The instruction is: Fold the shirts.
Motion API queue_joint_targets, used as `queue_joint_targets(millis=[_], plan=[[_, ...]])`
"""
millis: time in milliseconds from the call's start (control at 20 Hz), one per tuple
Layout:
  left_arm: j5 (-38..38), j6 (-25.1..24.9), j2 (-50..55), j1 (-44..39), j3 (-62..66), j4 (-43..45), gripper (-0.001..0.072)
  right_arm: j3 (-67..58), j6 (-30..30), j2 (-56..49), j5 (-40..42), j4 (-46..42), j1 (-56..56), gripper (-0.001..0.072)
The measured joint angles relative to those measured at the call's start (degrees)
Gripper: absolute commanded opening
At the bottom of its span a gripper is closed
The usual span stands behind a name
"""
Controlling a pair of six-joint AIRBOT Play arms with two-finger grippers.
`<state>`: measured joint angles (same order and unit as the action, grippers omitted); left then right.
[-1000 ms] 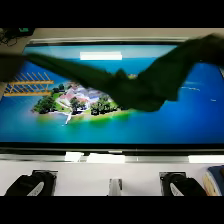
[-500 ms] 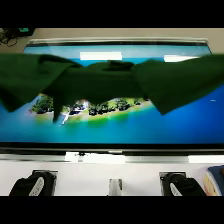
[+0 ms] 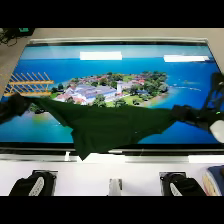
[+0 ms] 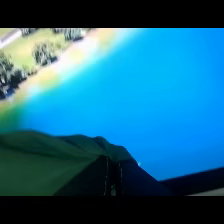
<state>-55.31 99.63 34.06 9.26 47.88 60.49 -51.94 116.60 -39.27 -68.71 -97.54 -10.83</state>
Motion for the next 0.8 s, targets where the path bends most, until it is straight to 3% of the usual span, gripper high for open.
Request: queue_joint_targets(millis=[100, 150, 200, 250, 350, 400, 450, 650, 800], plan=[[3.43, -0.59, 1.25, -2.93, -6.82, -2.45, 0.006, 6.14, 2.45, 0.02, 2.78, 4.35, 0.0, 0.0023], [5.11, -0.94, 2.16, -5.14, -9.77, -3.23, 0.0246, 8.28, 3.21, 0.02, 3.52, 6.21, 0.0, 0.0023], [6.82, -1.2, 3.19, -7.37, -11.87, -3.87, 0.0584, 9.94, 3.89, 0.04, 4.35, 7.65, 0.0, 0.0023], [7.8, -1.38, 4.39, -9.57, -13.2, -4.31, 0.072, 11.17, 4.09, 0.04, 4.87, 8.63, 0.0, 0.0023], [6.93, -2.47, 6.64, -12.07, -12.79, -4.5, 0.0713, 12.61, 4.0, 0.07, 5.57, 10.16, 0.02, 0.0023], [4.72, -3.21, 7.67, -12.59, -11.41, -3.76, 0.0616, 13.05, 3.76, 0.07, 5.51, 10.73, 0.0, 0.0023], [1.33, -3.69, 8.76, -12.96, -9.6, -2.82, 0.0594, 13.38, 3.32, 0.07, 5.53, 11.1, 0.0, 0.0023], [-10.29, -2.84, 12.48, -16.76, -7.89, -0.87, 0.0624, 13.99, 2.47, 0.09, 5.9, 12.0, 0.0, 0.0023], [-9.94, 0.37, 14.23, -22.53, -12.57, -1.53, 0.0624, 14.16, 2.25, 0.09, 5.51, 12.28, 0.02, 0.0023]])
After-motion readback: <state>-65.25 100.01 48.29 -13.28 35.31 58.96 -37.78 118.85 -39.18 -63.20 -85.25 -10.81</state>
